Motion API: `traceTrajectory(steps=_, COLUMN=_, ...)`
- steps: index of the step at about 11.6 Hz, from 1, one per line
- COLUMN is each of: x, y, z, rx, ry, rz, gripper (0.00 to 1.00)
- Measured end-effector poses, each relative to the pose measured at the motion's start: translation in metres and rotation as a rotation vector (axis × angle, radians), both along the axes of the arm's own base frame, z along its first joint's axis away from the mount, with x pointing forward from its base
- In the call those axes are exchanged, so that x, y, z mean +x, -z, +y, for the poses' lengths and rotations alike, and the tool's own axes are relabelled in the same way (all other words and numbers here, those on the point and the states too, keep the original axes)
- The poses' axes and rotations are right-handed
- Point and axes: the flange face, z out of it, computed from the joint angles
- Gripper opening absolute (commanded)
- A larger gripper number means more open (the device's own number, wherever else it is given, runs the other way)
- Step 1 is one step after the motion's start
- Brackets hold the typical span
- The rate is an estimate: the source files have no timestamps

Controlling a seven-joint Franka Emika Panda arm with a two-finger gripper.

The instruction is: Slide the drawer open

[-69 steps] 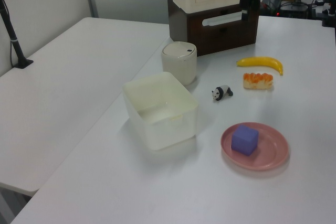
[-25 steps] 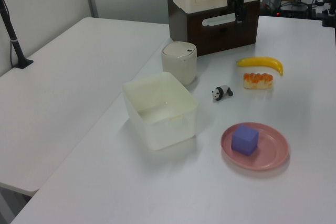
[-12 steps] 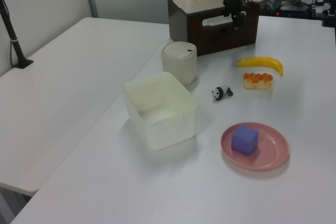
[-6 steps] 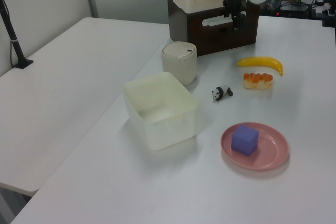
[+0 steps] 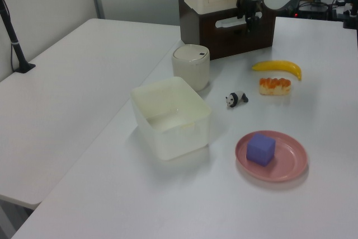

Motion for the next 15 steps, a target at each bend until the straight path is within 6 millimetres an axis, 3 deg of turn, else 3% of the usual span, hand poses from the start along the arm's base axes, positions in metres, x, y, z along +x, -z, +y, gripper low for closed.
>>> traceTrajectory(steps=1, x=-0.0004, y=-0.0002, z=-0.0016, rx=-0.001, ry=0.001, rz=0.0, gripper=0.52)
traceTrajectory(steps=3, x=-0.0007, y=-0.0002, z=-0.0026, rx=-0.001, ry=0.002, rz=0.0, gripper=0.41)
traceTrajectory(steps=9, x=0.0002, y=-0.0042, z=-0.0065, rx=-0.024, ry=-0.006, rz=-0.008, gripper=0.16)
traceTrajectory(steps=15, x=0.0011, y=-0.0057, z=-0.0084, rx=-0.028, ry=-0.009, rz=-0.013, gripper=0.11)
